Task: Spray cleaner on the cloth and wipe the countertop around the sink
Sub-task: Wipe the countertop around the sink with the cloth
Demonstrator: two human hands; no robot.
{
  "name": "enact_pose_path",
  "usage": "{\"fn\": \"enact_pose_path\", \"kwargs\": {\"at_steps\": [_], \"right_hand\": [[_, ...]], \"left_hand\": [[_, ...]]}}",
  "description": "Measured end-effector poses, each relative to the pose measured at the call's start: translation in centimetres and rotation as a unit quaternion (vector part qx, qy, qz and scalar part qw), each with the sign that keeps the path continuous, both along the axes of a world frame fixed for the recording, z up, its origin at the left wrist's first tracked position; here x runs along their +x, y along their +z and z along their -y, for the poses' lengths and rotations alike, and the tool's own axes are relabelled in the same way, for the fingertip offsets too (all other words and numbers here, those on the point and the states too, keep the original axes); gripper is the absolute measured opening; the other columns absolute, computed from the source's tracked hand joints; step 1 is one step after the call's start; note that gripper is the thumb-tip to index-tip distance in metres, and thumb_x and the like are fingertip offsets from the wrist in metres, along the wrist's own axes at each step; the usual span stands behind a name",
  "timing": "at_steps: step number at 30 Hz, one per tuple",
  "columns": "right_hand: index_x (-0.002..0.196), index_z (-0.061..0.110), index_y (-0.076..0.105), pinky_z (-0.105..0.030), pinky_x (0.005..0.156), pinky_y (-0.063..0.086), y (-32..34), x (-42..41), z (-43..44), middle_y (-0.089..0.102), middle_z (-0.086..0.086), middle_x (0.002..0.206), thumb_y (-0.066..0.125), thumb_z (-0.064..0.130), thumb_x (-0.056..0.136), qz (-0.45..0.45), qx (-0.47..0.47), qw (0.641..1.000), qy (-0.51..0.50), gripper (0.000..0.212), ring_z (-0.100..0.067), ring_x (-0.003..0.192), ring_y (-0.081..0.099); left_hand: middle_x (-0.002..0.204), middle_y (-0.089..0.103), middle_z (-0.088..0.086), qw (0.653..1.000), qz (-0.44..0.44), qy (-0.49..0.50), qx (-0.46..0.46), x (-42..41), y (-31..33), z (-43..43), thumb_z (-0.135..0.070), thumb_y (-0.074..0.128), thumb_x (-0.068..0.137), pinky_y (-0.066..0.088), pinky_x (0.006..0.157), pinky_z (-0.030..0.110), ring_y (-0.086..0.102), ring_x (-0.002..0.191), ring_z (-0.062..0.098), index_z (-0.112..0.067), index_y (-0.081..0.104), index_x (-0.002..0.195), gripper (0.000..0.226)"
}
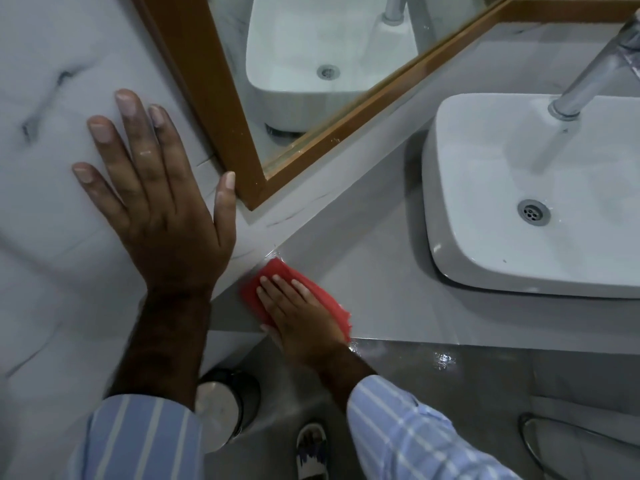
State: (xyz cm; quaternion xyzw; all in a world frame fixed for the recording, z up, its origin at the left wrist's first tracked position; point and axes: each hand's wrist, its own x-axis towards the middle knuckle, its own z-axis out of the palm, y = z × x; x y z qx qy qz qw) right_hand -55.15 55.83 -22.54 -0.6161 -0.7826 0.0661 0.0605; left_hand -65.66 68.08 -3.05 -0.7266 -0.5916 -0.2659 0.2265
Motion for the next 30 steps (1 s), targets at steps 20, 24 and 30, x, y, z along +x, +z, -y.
{"fn": "enact_pose_path", "kwargs": {"at_steps": [20,24,30], "right_hand": [[0.162,0.018,0.033,-0.043,0.127,0.027,-1.4,9.2,7.9,0.032,-0.002,0.171,0.041,0.051,0.106,0.039,0.029,0.998,-0.037,0.065,-0.021,0.158,0.027],[0.164,0.016,0.025,-0.05,0.122,0.036,-1.1,19.5,14.1,0.026,-0.004,0.172,0.039,0.048,0.107,0.082,0.024,0.991,-0.108,0.067,-0.023,0.16,0.022],[0.161,0.013,0.035,-0.05,0.124,0.032,-0.2,21.1,15.3,0.028,-0.003,0.172,0.04,0.054,0.105,0.044,0.0,0.986,-0.162,0.07,-0.022,0.159,0.024]], "left_hand": [[0.176,0.009,0.014,0.997,0.018,-0.026,-0.068,-2.1,-2.2,-1.6,-0.064,0.024,0.106,0.021,0.128,0.06,0.009,0.163,0.035,-0.013,0.003,0.167,0.083],[0.175,0.011,0.016,0.998,0.027,-0.032,-0.051,-1.8,-2.0,-1.1,-0.062,0.026,0.107,0.022,0.127,0.061,0.011,0.162,0.037,-0.011,0.006,0.167,0.081],[0.166,0.027,0.032,0.983,0.133,-0.119,-0.039,1.3,-4.1,3.8,-0.049,0.044,0.107,0.024,0.128,0.06,0.024,0.157,0.047,-0.001,0.027,0.161,0.074]]}}
